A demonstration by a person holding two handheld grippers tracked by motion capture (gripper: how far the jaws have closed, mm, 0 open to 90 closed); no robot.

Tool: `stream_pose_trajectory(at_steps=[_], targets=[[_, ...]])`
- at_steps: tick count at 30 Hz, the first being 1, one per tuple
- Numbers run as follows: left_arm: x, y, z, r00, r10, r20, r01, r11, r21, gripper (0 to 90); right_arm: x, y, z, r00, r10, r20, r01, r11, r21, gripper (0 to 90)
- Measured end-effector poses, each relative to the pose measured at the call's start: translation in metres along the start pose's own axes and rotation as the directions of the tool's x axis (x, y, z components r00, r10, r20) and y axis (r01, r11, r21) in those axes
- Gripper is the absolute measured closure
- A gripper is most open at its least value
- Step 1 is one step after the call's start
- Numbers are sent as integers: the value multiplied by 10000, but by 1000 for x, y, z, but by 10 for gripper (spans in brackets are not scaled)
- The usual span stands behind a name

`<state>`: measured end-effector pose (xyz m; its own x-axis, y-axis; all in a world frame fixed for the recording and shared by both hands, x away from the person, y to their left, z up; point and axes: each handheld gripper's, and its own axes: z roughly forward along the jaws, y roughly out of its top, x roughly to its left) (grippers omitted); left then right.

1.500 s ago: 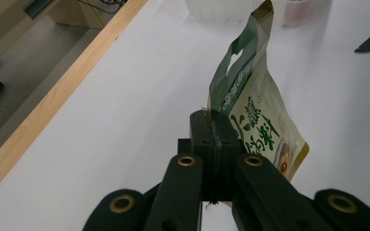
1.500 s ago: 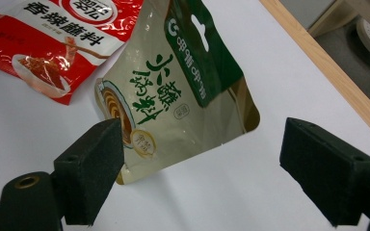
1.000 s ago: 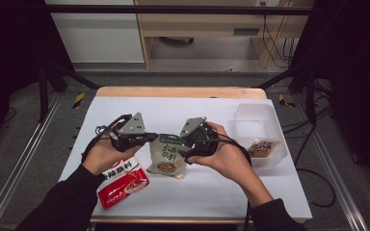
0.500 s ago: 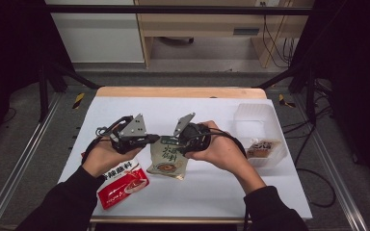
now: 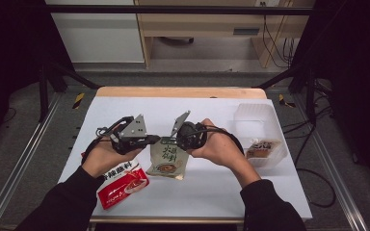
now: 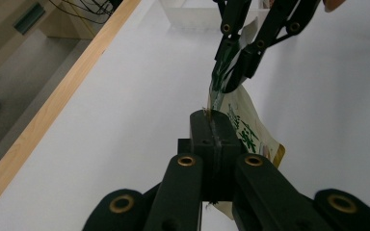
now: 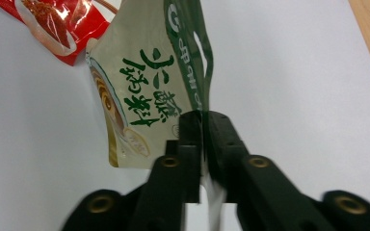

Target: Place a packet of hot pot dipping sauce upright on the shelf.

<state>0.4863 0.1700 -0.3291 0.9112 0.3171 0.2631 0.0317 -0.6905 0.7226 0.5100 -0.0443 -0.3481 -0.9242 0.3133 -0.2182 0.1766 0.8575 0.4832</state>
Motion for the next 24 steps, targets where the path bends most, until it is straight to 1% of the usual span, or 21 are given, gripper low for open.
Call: stream_pose_trajectory(at_steps=[2, 4, 5, 6, 7, 8, 9, 10, 12, 13, 17, 20, 22, 23, 24], targets=[[1, -2, 0, 9999, -124, 44, 124, 9999, -8, 900, 0, 1, 0, 10000, -33, -13, 33, 10000, 7, 895], [1, -5, 1, 9998, -213, 42, 213, 9998, -24, 873, 1, 2, 1, 10000, -81, 2, 81, 10000, 19, 900], [2, -7, 1, 9996, -278, 9, 278, 9996, -89, 834, 1, 2, 1, 10000, -87, 1, 87, 9999, 57, 900], [3, -9, 1, 9986, -527, -52, 526, 9984, -217, 757, 1, 2, 1, 9999, -135, 0, 135, 9999, 91, 900], [3, -11, 1, 9978, -646, -166, 641, 9975, -292, 659, 1, 2, 2, 9999, -107, 81, 105, 9998, 182, 900], [3, -13, 1, 9973, -708, -210, 699, 9968, -378, 614, -1, 2, 2, 9998, -195, 76, 193, 9995, 240, 900], [3, -15, 0, 9972, -732, -164, 726, 9966, -392, 567, -1, 2, 2, 10000, -55, 78, 53, 9997, 231, 900], [2, -17, 1, 9969, -771, -152, 764, 9961, -437, 524, -2, 2, 2, 9999, -35, 112, 33, 9998, 201, 900], [1, -26, 1, 9951, -939, -311, 928, 9950, -363, 412, -4, 2, 0, 10000, -76, 33, 75, 9997, 236, 900], [0, -30, 2, 9942, -1025, -324, 1014, 9943, -339, 383, -5, 2, -2, 9998, -183, 15, 183, 9996, 231, 900], [-3, -51, 5, 9910, -1297, -336, 1282, 9909, -415, 281, -6, 4, -10, 9996, -231, -175, 234, 9996, 158, 900], [-4, -66, 8, 9859, -1630, -387, 1612, 9859, -440, 213, -7, 6, -17, 9988, -472, -134, 475, 9986, 241, 900], [-5, -75, 10, 9808, -1904, -432, 1884, 9810, -463, 189, -7, 7, -21, 9983, -571, -75, 572, 9981, 241, 900], [-5, -79, 12, 9775, -2059, -456, 2038, 9779, -463, 176, -8, 8, -23, 9985, -549, -67, 551, 9981, 260, 900], [-4, -84, 13, 9729, -2256, -498, 2234, 9736, -463, 160, -8, 8, -25, 9983, -585, 12, 584, 9979, 288, 900]])
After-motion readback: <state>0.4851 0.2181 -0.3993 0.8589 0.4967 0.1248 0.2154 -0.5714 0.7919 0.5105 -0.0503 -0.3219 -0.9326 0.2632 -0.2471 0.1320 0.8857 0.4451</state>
